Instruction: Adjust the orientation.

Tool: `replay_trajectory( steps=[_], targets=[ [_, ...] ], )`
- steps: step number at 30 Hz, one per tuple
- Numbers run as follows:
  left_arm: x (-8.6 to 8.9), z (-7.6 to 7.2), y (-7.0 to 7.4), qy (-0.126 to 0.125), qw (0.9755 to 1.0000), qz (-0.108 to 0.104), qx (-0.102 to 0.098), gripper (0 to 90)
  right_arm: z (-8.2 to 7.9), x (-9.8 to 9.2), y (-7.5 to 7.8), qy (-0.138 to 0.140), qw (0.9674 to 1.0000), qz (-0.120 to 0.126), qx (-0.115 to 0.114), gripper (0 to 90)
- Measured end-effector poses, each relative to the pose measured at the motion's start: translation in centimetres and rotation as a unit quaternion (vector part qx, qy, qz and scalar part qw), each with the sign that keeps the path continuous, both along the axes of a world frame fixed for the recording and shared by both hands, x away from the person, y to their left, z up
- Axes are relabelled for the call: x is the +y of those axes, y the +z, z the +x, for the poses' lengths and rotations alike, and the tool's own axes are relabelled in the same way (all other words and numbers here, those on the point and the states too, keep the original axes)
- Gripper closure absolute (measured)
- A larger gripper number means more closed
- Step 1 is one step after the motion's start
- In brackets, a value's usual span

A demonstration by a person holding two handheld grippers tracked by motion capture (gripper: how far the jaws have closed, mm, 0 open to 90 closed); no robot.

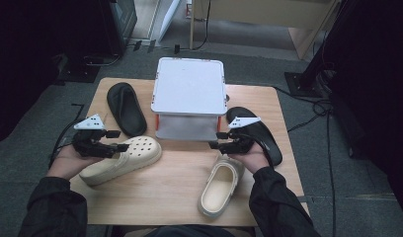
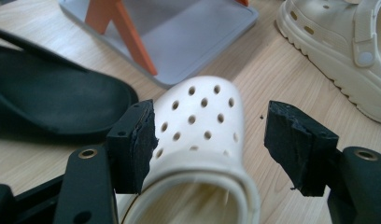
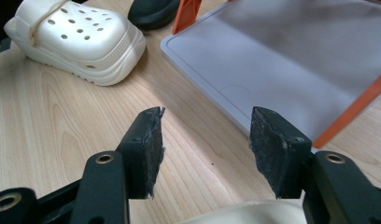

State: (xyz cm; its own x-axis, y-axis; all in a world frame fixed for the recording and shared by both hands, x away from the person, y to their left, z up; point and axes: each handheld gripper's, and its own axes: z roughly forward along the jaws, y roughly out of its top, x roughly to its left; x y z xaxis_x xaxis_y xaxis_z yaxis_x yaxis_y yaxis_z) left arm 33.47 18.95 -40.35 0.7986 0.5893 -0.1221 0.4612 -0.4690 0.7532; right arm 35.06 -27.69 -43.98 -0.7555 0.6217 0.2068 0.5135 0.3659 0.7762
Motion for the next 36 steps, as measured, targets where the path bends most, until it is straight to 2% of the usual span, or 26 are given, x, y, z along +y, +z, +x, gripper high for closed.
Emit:
replay_trajectory(
  steps=[13,16,19,21,22,24,28,36],
  targets=[
    [3.7,-0.1,-2.1,0.004,0.9999,0.006,0.008,41.3,0.3,0.5,0.0,0.006,1.0,0.001,0.005,44.7],
    [3.7,0.3,-3.0,-0.002,0.9999,0.007,0.014,42.4,0.4,0.5,0.0,0.005,1.0,0.001,0.006,44.7],
    [3.7,0.7,-3.5,-0.005,1.0,0.003,0.0,42.5,0.4,0.5,0.0,0.005,1.0,0.0,0.006,44.7],
    [3.9,0.9,-3.6,-0.004,1.0,-0.003,0.001,46.5,0.3,0.5,0.0,0.005,1.0,0.0,0.007,44.7],
    [4.1,1.0,-3.7,-0.003,1.0,-0.005,0.007,46.2,0.3,0.5,0.0,0.005,1.0,-0.001,0.006,44.7],
    [4.1,1.2,-4.1,-0.002,0.9999,0.005,0.011,47.0,0.2,0.5,0.0,0.004,1.0,-0.002,0.007,44.7],
    [3.5,1.8,-4.8,-0.011,0.9995,0.009,0.027,47.6,0.2,0.4,-0.1,0.001,1.0,-0.001,0.009,44.7],
    [2.9,2.9,-5.6,-0.011,0.9989,0.021,0.04,55.0,-0.1,0.2,-0.2,-0.001,0.9999,-0.007,0.013,44.6]
  ],
)
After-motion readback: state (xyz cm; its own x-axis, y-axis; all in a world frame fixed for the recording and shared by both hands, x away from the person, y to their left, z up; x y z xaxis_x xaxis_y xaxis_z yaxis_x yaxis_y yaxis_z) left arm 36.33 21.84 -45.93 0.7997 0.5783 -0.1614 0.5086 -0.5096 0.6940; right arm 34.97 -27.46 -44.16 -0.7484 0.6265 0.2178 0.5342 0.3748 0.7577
